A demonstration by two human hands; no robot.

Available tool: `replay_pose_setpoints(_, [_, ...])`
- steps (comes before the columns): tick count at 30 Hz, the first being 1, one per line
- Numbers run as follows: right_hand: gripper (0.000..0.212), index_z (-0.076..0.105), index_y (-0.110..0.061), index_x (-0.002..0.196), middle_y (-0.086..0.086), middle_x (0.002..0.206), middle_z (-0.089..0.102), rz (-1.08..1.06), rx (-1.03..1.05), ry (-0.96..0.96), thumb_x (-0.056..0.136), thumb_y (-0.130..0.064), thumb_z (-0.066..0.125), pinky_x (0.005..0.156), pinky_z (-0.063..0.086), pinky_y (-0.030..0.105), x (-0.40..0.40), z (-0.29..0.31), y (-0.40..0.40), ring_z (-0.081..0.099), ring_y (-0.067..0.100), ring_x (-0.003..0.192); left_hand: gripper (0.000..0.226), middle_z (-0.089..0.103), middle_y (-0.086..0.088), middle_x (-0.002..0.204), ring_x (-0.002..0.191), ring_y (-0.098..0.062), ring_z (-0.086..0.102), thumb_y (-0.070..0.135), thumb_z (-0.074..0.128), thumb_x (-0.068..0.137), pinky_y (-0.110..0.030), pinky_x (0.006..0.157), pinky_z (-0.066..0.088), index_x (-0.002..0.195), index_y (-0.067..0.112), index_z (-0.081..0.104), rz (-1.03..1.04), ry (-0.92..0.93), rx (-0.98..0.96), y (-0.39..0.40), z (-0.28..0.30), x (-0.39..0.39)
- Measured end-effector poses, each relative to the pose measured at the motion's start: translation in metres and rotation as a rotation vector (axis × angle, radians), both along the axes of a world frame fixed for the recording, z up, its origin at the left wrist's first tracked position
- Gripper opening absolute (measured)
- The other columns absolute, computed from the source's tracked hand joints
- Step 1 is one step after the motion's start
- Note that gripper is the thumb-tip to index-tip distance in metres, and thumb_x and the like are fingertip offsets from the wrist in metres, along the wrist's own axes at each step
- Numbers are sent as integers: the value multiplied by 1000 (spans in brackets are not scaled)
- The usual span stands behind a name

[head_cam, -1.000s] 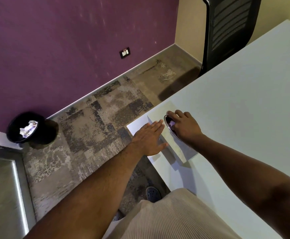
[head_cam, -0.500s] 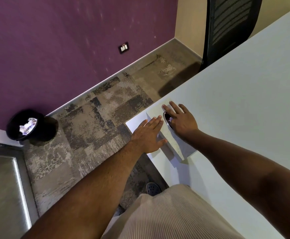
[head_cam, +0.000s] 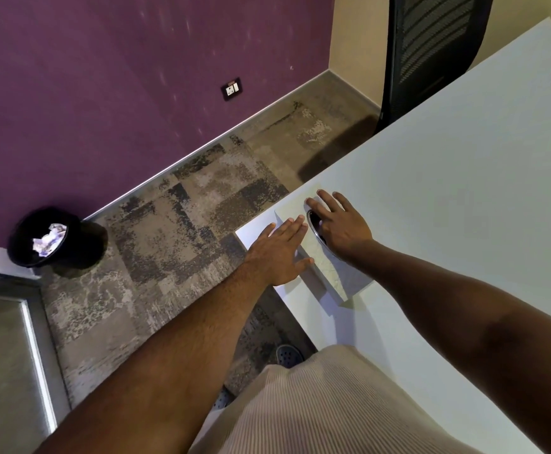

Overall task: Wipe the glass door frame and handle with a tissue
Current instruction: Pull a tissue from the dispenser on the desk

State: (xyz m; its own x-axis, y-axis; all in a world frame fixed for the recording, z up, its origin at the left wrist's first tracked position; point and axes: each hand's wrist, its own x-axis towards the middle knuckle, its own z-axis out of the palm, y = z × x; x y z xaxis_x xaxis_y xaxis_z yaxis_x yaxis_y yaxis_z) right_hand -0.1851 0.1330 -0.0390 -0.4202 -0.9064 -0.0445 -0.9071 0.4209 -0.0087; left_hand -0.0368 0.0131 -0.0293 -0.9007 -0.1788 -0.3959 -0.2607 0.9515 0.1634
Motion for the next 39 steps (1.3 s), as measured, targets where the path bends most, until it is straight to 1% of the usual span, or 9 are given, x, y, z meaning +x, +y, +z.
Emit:
replay_pose_setpoints(3, [54,33,-25,148,3,159,26,3,51,-55,99,-48,31,120,20,39,0,3,-2,21,30,146,79,-10,-1,168,155,-17,-7,61,30,104,-44,125,-1,161,17,-2,-2,-10,3,-1,1,0])
replay_pose_setpoints(10, [37,59,-11,126,8,136,50,167,-89,3,102,-30,40,103,36,35,-2,20,7,44,27,122,78,-13,2,168,155,-14,-8,61,29,105,-43,126,-2,161,19,-5,-5,-17,14,-4,-1,0])
replay_pose_setpoints(12, [41,57,-8,122,8,127,53,72,-117,-100,102,-35,33,94,40,34,-3,24,8,49,26,110,78,-13,2,168,155,-14,-9,60,30,105,-43,126,-2,161,18,-5,-4,-9,23,-4,-3,1])
replay_pose_setpoints(15, [34,63,-3,107,11,112,57,6,-170,-243,98,-31,44,76,45,36,-6,31,8,49,24,92,77,-13,1,168,155,-15,-8,59,30,105,-44,126,-2,161,18,-4,-3,-5,32,-4,-2,1])
replay_pose_setpoints(18, [16,59,-6,79,11,81,56,-77,-252,-510,90,-17,54,61,37,35,-12,39,8,46,20,69,77,-13,1,168,155,-15,-8,59,30,105,-44,127,-1,161,18,-4,-1,-12,34,-3,1,0])
replay_pose_setpoints(20, [11,53,-10,80,6,74,56,-190,-266,-702,90,-12,54,56,35,29,-15,45,6,47,14,61,77,-13,1,168,155,-15,-8,59,30,106,-43,126,-2,161,17,-4,0,-15,35,-3,2,0])
replay_pose_setpoints(24, [14,57,-6,81,7,74,60,-277,-264,-797,93,-13,53,62,42,28,-18,55,4,54,18,65,77,-12,1,168,155,-15,-8,60,29,106,-43,126,-2,161,17,-3,2,-24,35,-3,3,-1])
replay_pose_setpoints(30, [28,57,-9,68,2,58,54,-269,-334,-1196,94,-5,47,54,40,23,-27,81,10,47,13,54,77,-12,1,168,155,-15,-8,60,29,105,-43,126,-2,161,18,-4,1,-16,32,-3,-1,-1])
replay_pose_setpoints(39, [32,56,-3,71,13,72,43,-239,-255,-1407,97,-10,38,63,38,29,-33,95,4,43,15,65,75,-11,2,168,155,-14,-7,59,31,106,-43,125,-2,161,19,0,17,15,44,-4,-4,0])
